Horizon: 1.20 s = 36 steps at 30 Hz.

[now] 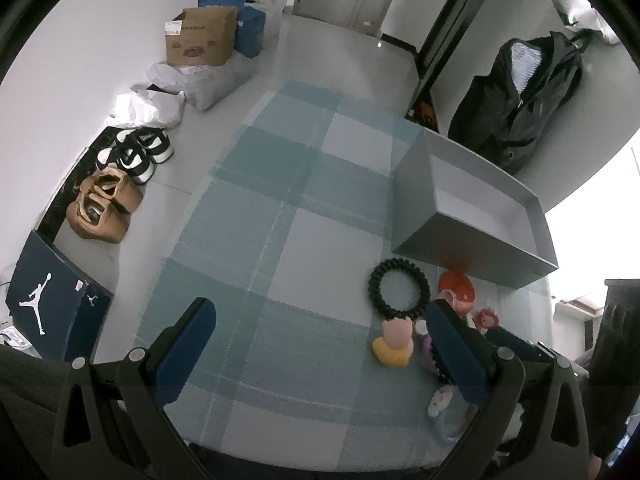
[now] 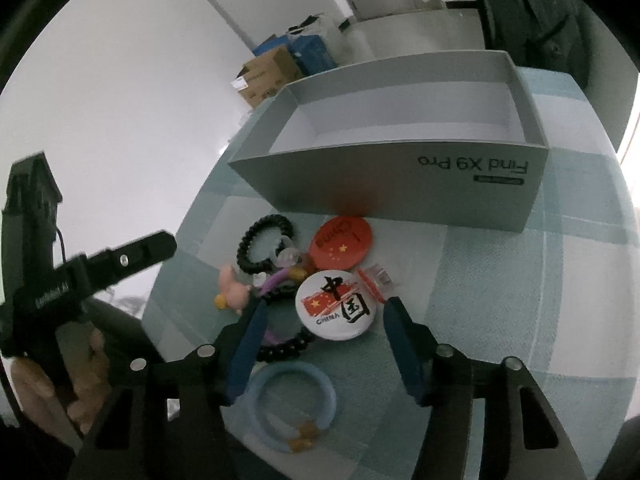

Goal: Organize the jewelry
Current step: 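Grasp the white round badge with the right tool while the left tool grasps a black beaded bracelet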

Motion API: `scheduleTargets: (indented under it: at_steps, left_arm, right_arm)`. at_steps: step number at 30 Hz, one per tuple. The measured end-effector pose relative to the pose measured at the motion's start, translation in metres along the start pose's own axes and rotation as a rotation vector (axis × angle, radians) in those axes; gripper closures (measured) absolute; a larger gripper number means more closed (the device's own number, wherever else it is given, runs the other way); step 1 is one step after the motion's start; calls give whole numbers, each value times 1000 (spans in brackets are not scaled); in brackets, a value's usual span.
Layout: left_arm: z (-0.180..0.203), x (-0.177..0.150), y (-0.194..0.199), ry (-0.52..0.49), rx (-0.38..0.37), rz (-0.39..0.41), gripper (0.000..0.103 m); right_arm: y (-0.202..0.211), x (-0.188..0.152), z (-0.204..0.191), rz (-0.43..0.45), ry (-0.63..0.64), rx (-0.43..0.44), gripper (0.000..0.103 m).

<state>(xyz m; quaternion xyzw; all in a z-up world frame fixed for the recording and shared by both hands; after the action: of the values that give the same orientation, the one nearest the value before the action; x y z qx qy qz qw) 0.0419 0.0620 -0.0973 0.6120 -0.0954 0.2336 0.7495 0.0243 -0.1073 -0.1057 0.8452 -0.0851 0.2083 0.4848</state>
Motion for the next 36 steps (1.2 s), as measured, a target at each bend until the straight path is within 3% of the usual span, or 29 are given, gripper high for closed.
scheduleTargets:
  at_steps: [5, 10, 12, 13, 19, 27, 32, 36]
  left_arm:
    - [-1, -1, -1, -3, -2, -11, 1]
    - [-4, -2, -4, 8, 5, -24, 1]
    - [-6, -2, -6, 15, 9, -30, 1]
    - [-7, -3, -7, 17, 9, -32, 1]
    - [-7, -3, -11, 14, 24, -43, 1]
    - [-2, 3, -13, -3, 25, -31, 1]
    - [19, 8, -23, -98, 4, -84, 1]
    - [30, 5, -33, -232, 104, -126, 1]
  right_arm:
    - [-3, 2, 1, -4, -33, -15, 64]
    - [-9, 5, -5, -5, -2, -55, 65]
    - [-5, 7, -6, 10, -5, -34, 78]
    - [-4, 8, -8, 17, -4, -29, 81]
    - [-3, 6, -8, 14, -23, -12, 84]
    - [15, 2, 0, 54, -52, -25, 97]
    - [20, 1, 1, 55, -48, -54, 98]
    - [24, 2, 7, 54, -25, -125, 99]
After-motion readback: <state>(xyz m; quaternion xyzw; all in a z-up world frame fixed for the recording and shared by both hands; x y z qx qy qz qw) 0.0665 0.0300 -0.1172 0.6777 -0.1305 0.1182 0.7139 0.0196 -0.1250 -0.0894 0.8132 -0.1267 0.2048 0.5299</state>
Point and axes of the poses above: each gripper's, at about its wrist camera, not at the fingertips, and y roughly against the way its jaws point, z to its right, x to its top, the point moved 6 cm from there along -y, roughly the way its jaws point, and after that the axes turned 1 degree about x, right-handed, at the moved point
